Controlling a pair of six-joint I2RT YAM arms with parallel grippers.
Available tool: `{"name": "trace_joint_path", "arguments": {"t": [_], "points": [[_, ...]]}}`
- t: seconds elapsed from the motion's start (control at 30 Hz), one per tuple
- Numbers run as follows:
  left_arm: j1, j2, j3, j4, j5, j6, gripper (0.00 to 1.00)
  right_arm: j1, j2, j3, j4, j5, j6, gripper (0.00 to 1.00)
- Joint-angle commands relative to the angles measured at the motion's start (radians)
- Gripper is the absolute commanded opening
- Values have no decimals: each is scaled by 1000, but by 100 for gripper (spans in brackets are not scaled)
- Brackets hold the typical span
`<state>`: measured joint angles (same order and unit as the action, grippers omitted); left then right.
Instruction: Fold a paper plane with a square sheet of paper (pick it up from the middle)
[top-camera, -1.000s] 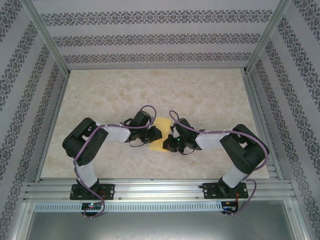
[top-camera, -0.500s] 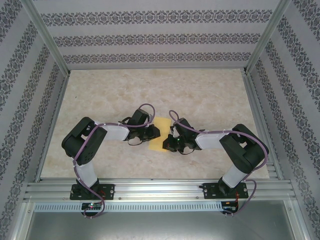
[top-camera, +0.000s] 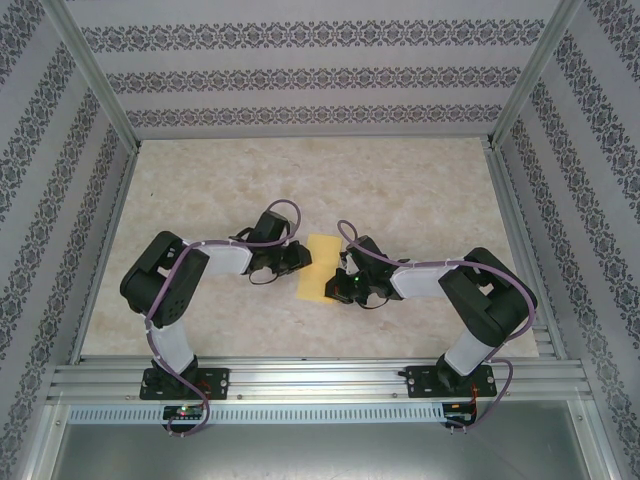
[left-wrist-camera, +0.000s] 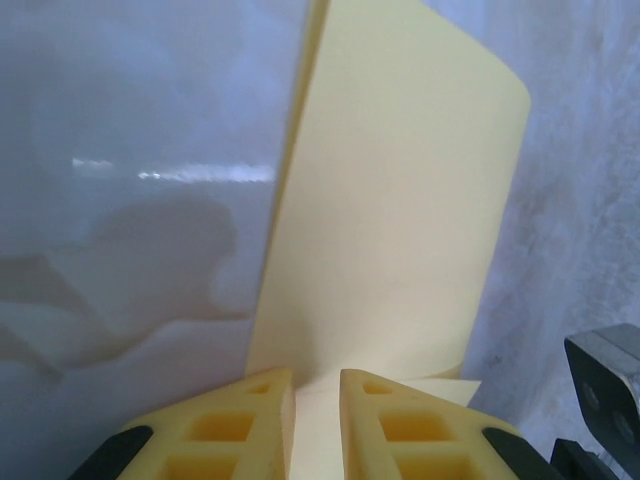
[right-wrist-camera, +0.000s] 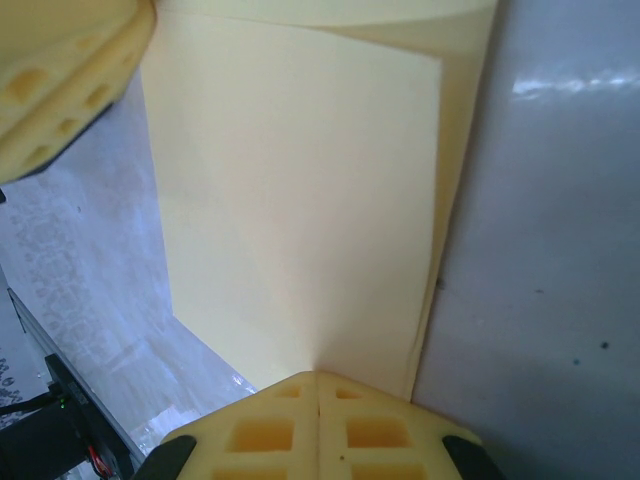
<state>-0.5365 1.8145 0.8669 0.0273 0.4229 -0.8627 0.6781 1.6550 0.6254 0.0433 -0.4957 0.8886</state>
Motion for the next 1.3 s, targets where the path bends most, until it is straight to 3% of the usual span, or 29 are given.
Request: {"name": "trace_joint_path", "arguments": {"t": [0.0, 0.4, 0.67, 0.93, 1.27], "points": [[36, 29, 17, -59, -90, 40, 21, -9, 49, -39, -141, 54, -30, 1], [61, -78, 38, -77, -14, 48, 24, -9, 47, -6, -160, 53, -41, 2], [-2, -176, -4, -48, 56, 37, 24, -9, 47, 18, -166, 56, -41, 3], [-43, -40, -11, 69, 152, 17, 21, -8, 40, 7, -164, 58, -39, 3], [-53, 48, 4, -25, 47, 61, 20, -4, -39, 45, -153, 28, -18, 6]]}}
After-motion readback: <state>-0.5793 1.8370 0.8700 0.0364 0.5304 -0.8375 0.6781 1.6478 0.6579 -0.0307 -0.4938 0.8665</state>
